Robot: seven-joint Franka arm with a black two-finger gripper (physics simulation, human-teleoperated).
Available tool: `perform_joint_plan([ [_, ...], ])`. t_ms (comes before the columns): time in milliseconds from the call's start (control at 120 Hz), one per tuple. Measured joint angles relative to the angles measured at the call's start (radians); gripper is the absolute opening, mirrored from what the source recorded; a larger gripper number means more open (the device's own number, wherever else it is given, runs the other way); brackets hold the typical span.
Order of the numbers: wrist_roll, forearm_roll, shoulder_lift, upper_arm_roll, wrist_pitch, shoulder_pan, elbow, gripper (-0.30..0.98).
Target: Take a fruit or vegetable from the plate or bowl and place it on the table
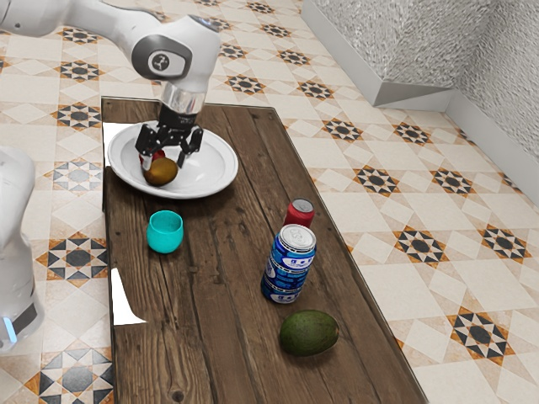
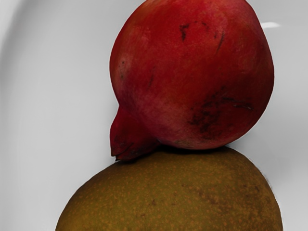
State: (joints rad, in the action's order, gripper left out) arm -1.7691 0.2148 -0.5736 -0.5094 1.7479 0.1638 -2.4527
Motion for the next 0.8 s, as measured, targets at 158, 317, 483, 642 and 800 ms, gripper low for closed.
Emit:
perform_joint_plan([
  [158,0.001,0.0,0.0,0.0,0.003,0.003,-0.01,0.67],
  [317,0.002,0.0,0.0,0.0,0.006,0.012,-0.02,0.67],
  [483,0.002,0.0,0.001,0.0,0.011,0.035,-0.028,0.64],
  [642,0.003,0.0,0.003,0.0,0.01,0.062,-0.028,0.57],
  [800,0.003,0.0,0.007,0.0,0.012,0.063,-0.028,0.64],
])
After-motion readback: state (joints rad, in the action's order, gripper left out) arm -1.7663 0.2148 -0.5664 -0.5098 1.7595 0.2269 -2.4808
